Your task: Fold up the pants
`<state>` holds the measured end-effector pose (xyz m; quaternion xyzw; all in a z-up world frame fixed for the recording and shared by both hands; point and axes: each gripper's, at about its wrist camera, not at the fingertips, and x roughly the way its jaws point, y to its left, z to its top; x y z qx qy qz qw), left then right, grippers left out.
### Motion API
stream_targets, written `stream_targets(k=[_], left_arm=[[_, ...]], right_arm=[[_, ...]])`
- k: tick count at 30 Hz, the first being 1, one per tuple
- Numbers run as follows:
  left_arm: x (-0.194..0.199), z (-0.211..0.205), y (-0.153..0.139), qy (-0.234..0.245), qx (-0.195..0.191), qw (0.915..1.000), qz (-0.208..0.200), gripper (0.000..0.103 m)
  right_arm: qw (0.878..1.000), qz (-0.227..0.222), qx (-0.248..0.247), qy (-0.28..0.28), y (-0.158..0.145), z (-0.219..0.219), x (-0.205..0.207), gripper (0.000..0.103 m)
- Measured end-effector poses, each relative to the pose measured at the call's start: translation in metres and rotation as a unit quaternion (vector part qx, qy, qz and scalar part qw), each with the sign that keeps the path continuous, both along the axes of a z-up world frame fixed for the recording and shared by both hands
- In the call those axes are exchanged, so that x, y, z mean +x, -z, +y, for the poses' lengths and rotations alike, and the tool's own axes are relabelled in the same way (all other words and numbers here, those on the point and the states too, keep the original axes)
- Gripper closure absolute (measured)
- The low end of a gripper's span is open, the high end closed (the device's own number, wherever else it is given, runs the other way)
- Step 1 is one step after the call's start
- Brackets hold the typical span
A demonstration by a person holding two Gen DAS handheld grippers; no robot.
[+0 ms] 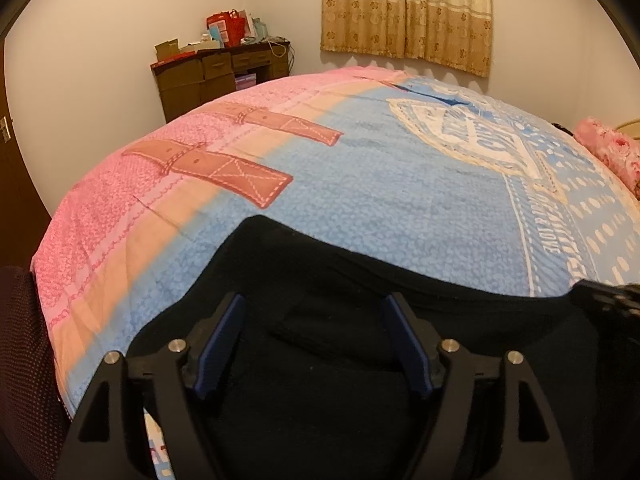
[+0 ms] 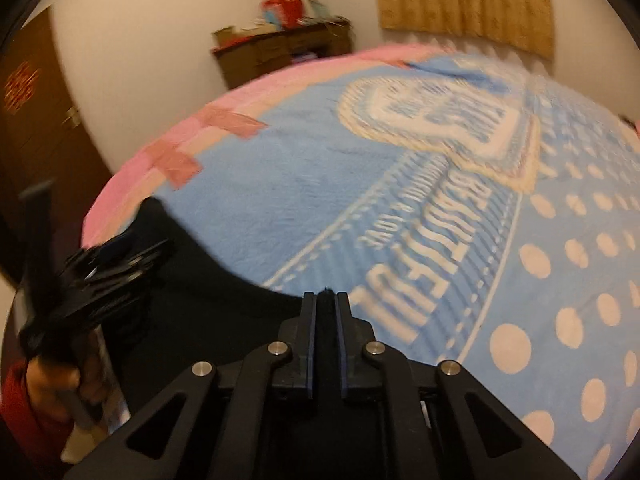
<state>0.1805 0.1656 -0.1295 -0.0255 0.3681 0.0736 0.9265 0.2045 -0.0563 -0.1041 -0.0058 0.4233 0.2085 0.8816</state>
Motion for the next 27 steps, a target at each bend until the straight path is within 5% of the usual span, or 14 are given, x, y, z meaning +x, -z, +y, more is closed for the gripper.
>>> stream_targets(k=[5, 6, 9, 14, 19, 21, 23, 27], left_arm=[[0.001, 0.006, -0.003, 0.013, -0.013, 0.9998, 0.006, 0.026], [0.001, 0.011, -0.007, 0.014, -0.031, 0.9994, 0.012, 0.026], [-0.009, 0.023, -0.019, -0.004, -0.065, 0.9978, 0.002, 0.025], [-0.008, 0.029, -0.001, -0.025, -0.045, 0.998, 0.037, 0.022], [-0.007, 0.028, 0.001, -0.027, -0.018, 0.9987, 0.038, 0.016], [-0.006, 0.031, 0.0, -0.042, -0.021, 0.998, 0.043, 0.016], [-0.006, 0.037, -0.003, -0.065, -0.027, 0.9963, 0.05, 0.016], [-0.016, 0.035, -0.013, -0.108, -0.027, 0.9921, 0.058, 0.016]], right_arm=[[0.999, 0.006, 0.053, -0.008, 0.009, -0.015, 0.007, 0.087], [0.998, 0.013, 0.068, -0.001, 0.008, -0.02, 0.006, 0.079], [0.992, -0.006, 0.111, 0.055, -0.013, -0.049, -0.018, 0.077], [0.989, -0.076, 0.087, 0.097, -0.037, -0.097, -0.11, 0.065], [0.981, -0.023, 0.026, 0.192, 0.0, -0.19, -0.205, 0.065], [0.976, -0.018, 0.06, 0.21, 0.009, -0.235, -0.249, 0.066], [0.96, -0.013, 0.034, 0.278, 0.007, -0.281, -0.29, 0.065], [0.898, -0.043, 0.078, 0.432, -0.01, -0.38, -0.371, 0.065]])
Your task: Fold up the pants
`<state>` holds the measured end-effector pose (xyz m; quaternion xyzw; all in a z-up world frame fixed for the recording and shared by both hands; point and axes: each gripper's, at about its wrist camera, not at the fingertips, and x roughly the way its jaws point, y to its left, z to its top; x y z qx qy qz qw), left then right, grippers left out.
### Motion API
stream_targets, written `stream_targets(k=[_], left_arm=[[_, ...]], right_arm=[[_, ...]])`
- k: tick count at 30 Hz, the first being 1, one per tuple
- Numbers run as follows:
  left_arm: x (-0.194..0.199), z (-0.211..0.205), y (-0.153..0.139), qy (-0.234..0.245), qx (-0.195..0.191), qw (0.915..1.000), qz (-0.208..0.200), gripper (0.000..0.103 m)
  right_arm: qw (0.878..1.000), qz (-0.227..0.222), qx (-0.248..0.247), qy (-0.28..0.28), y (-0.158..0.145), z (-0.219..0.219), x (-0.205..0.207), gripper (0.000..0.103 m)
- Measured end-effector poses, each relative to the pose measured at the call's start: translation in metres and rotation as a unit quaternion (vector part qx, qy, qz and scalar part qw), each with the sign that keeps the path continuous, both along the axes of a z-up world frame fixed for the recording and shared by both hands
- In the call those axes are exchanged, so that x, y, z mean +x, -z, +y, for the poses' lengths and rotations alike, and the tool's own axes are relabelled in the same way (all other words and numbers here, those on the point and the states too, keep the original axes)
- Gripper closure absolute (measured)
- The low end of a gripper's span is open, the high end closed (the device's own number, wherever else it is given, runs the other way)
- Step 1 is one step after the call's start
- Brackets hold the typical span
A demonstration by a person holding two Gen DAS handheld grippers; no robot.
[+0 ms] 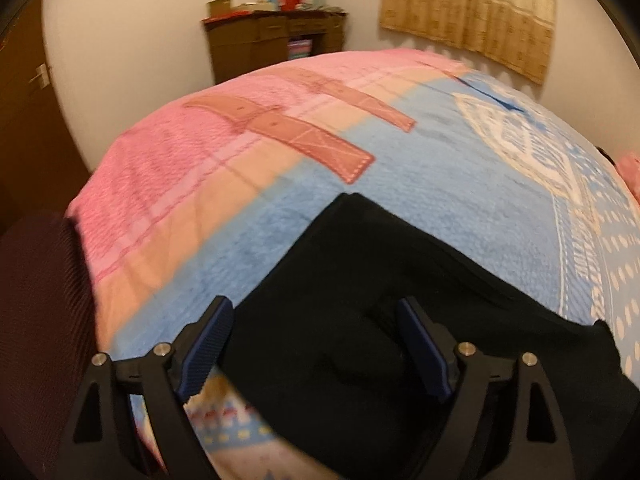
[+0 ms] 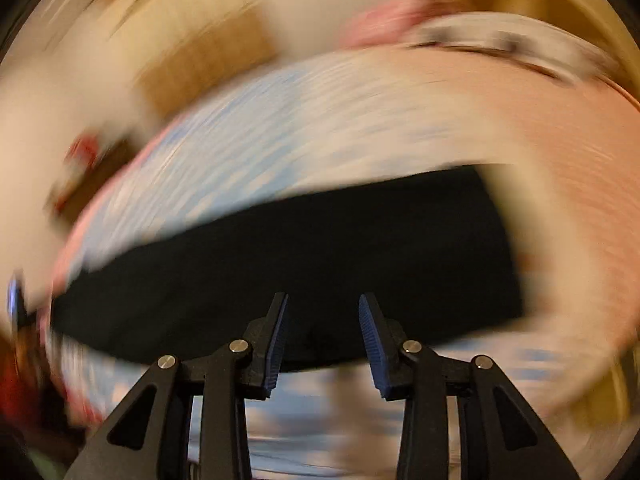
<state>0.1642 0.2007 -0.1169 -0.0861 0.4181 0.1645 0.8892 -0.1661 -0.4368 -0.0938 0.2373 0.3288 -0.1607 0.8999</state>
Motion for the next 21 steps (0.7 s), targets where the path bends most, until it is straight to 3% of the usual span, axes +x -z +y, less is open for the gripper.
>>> stream_targets(k=[3, 6, 11, 13, 17, 21], left_arm=[[-0.012, -0.021, -0.011, 0.003, 0.02, 0.9997, -0.011, 0.016], [-0.022, -0.046, -0.021, 0.021, 0.03, 0.9992, -0.018, 0.016], [-0.033, -0.072, -0.032, 0.044, 0.046, 0.9978, -0.014, 0.016], [-0.035, -0.075, -0.036, 0.043, 0.051, 0.9977, -0.014, 0.016], [-0.036, -0.08, -0.041, 0.035, 0.058, 0.9976, -0.014, 0.016], [-0.035, -0.087, -0.041, 0.027, 0.05, 0.9982, -0.016, 0.016]], right_arm=[[0.997, -0.051, 0.003, 0.053, -0.016, -0.047, -0.026, 0.061], [0.997, -0.059, -0.007, 0.054, -0.02, -0.075, -0.01, 0.058], [0.998, 0.025, -0.046, 0.021, 0.005, -0.095, 0.049, 0.058], [0.998, 0.025, -0.057, 0.009, 0.013, -0.095, 0.052, 0.082], [0.988, 0.01, -0.149, -0.022, 0.001, -0.068, 0.042, 0.089], [0.986, -0.039, -0.158, -0.033, -0.018, -0.07, 0.032, 0.09]])
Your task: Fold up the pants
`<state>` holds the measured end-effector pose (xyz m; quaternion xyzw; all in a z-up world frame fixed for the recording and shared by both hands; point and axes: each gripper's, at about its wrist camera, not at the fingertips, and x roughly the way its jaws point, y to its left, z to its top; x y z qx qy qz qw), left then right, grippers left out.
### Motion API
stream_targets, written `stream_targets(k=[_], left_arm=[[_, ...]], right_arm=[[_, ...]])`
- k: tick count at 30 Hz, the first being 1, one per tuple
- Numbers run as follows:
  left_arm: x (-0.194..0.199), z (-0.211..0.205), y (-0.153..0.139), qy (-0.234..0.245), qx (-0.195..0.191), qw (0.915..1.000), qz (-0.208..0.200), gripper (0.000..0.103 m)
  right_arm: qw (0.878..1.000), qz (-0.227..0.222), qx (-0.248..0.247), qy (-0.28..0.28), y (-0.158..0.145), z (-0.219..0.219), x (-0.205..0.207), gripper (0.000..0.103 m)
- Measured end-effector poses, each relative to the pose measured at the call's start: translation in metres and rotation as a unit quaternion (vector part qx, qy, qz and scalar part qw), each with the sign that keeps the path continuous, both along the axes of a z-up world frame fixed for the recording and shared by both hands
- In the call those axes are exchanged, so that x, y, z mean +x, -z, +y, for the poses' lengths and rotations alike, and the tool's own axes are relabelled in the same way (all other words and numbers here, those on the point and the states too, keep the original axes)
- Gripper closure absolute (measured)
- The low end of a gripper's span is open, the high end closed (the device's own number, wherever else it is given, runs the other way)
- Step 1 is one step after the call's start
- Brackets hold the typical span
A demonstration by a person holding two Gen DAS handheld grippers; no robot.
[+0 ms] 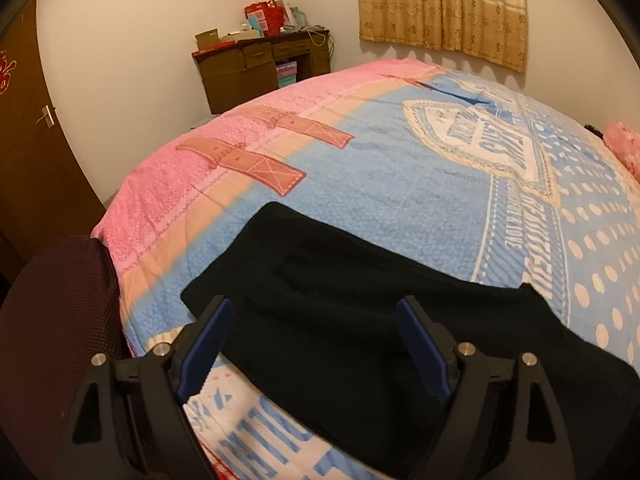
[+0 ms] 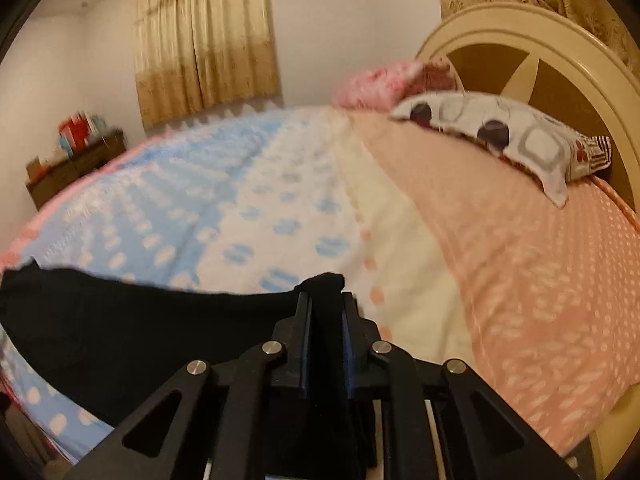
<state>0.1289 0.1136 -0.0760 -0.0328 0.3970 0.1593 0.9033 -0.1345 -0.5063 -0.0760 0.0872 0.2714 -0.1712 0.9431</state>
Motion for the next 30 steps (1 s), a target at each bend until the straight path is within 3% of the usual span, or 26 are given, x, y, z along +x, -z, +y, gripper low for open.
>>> stream_targets(k=[3, 6, 7, 9, 11, 14, 16, 19, 23, 28, 30], left_arm=[[0.0, -0.007, 0.007, -0.005, 0.008, 0.9999, 0.009, 0.016], [-0.001, -0.005, 0.013, -0.007, 0.009, 0.9998, 0.019, 0.016], [-0.002, -0.004, 0.014, -0.009, 0.01, 0.9997, 0.021, 0.016], [-0.003, -0.001, 0.012, -0.013, 0.009, 0.9997, 0.019, 0.016], [-0.003, 0.0, 0.009, -0.012, 0.006, 0.9998, 0.015, 0.016], [-0.002, -0.003, 0.005, -0.008, 0.0, 0.9999, 0.006, 0.016], [-0.001, -0.008, 0.005, -0.004, -0.006, 1.0, 0.003, 0.016], [0.002, -0.017, 0.008, 0.008, -0.01, 0.9999, 0.006, 0.016], [0.002, -0.03, 0.012, 0.031, -0.002, 0.9994, 0.013, 0.016], [-0.003, -0.025, 0.017, 0.033, -0.002, 0.9992, 0.022, 0.016], [-0.005, -0.019, 0.015, 0.033, -0.011, 0.9992, 0.02, 0.016]], right_arm=[[0.999, -0.007, 0.049, -0.01, 0.007, -0.022, 0.01, 0.09], [0.993, 0.013, 0.114, -0.01, 0.038, -0.046, 0.018, 0.087], [0.991, -0.015, 0.13, -0.015, 0.04, -0.051, 0.011, 0.084], [0.985, -0.028, 0.171, -0.014, 0.041, -0.062, 0.0, 0.07], [0.978, -0.041, 0.201, 0.036, 0.038, -0.075, -0.021, 0.053], [0.956, -0.112, 0.258, 0.085, 0.034, -0.083, -0.072, 0.052], [0.943, -0.13, 0.293, 0.09, 0.041, -0.072, -0.095, 0.052], [0.942, -0.112, 0.302, 0.095, 0.054, -0.047, -0.102, 0.052], [0.95, -0.077, 0.283, 0.104, 0.067, -0.026, -0.084, 0.052], [0.962, -0.051, 0.258, 0.073, 0.067, 0.002, -0.064, 0.05], [0.958, -0.045, 0.278, 0.053, 0.066, 0.006, -0.059, 0.05]])
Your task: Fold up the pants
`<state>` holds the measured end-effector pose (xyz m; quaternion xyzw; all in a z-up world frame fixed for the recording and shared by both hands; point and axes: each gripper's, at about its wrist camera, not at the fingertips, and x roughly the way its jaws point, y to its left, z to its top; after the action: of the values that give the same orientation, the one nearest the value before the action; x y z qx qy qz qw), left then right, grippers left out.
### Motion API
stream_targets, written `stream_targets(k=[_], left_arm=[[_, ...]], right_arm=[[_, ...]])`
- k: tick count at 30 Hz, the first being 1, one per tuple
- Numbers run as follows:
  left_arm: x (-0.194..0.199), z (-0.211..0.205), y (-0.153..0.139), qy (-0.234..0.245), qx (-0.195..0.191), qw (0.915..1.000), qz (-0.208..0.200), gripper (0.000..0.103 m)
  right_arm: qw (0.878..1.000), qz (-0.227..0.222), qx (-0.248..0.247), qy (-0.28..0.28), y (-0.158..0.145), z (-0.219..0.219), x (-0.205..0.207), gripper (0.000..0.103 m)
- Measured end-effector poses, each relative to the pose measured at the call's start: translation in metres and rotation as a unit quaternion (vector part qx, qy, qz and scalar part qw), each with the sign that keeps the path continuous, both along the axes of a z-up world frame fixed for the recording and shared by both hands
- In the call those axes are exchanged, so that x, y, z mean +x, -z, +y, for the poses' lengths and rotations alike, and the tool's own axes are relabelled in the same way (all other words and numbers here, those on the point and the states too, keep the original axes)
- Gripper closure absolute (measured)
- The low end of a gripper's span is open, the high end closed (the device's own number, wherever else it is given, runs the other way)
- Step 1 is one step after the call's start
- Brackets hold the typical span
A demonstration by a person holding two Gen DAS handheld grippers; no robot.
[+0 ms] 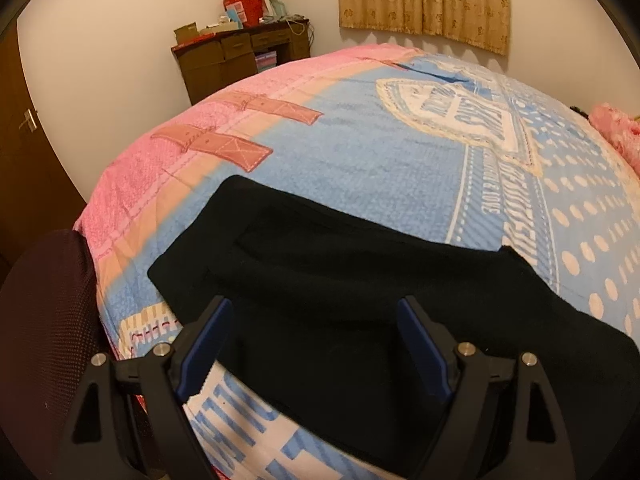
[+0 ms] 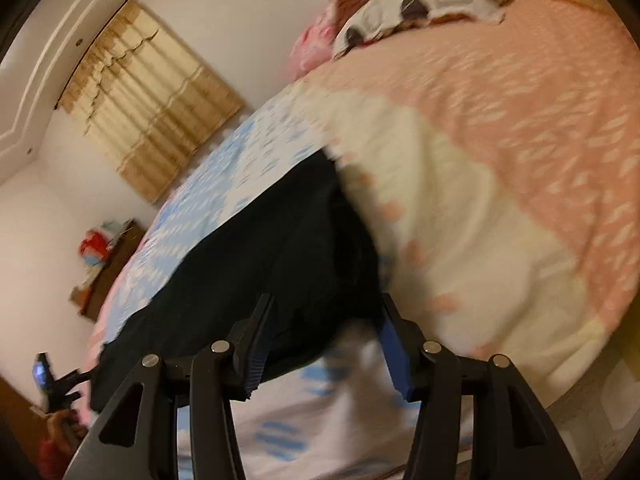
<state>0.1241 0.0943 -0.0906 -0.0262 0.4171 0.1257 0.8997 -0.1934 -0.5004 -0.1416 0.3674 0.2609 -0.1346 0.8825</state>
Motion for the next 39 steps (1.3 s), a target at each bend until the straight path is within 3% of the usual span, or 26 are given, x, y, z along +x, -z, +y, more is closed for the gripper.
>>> stream_targets(k=[3, 7, 9, 12, 16, 19, 23, 26, 32, 34, 36, 39], left_arm=[[-0.002, 0.006, -0.006, -0.001, -0.006, 0.9999, -0.009, 0.016], [-0.006, 0.014, -0.011, -0.003, -0.022, 0.9996, -0.02, 0.016], [-0.007, 0.017, -0.011, -0.001, -0.032, 0.9993, -0.021, 0.016], [-0.008, 0.022, -0.011, 0.001, -0.037, 0.9991, -0.02, 0.016], [-0.011, 0.031, -0.019, 0.001, -0.046, 0.9984, -0.034, 0.016], [-0.013, 0.037, -0.025, 0.0, -0.045, 0.9979, -0.048, 0.016], [-0.014, 0.045, -0.028, 0.005, -0.063, 0.9964, -0.056, 0.016], [-0.014, 0.05, -0.027, 0.014, -0.067, 0.9961, -0.055, 0.016], [-0.017, 0.071, -0.024, 0.007, -0.073, 0.9956, -0.058, 0.016], [-0.017, 0.077, -0.02, 0.005, -0.081, 0.9952, -0.055, 0.016], [-0.017, 0.084, -0.016, 0.002, -0.085, 0.9951, -0.051, 0.016], [-0.016, 0.094, -0.009, -0.003, -0.093, 0.9946, -0.045, 0.016]], right_arm=[[1.0, -0.019, 0.007, -0.005, -0.004, 0.003, 0.0, 0.051], [0.994, -0.05, 0.089, 0.027, 0.016, -0.012, -0.005, 0.057], [0.995, -0.035, 0.081, 0.039, 0.017, -0.013, -0.005, 0.086], [0.997, -0.018, 0.072, 0.034, 0.009, -0.014, -0.002, 0.091], [0.999, -0.025, -0.001, 0.03, -0.042, 0.004, 0.011, 0.092], [0.994, -0.035, -0.102, -0.019, -0.097, 0.047, 0.036, 0.092], [0.965, -0.04, -0.231, -0.122, -0.149, 0.138, 0.091, 0.092], [0.933, -0.048, -0.289, -0.209, -0.153, 0.221, 0.125, 0.091], [0.848, -0.024, -0.392, -0.355, -0.083, 0.378, 0.175, 0.092], [0.825, -0.005, -0.425, -0.371, -0.053, 0.41, 0.189, 0.091], [0.811, 0.02, -0.455, -0.367, -0.024, 0.429, 0.198, 0.088], [0.789, 0.013, -0.513, -0.338, -0.01, 0.444, 0.187, 0.084]])
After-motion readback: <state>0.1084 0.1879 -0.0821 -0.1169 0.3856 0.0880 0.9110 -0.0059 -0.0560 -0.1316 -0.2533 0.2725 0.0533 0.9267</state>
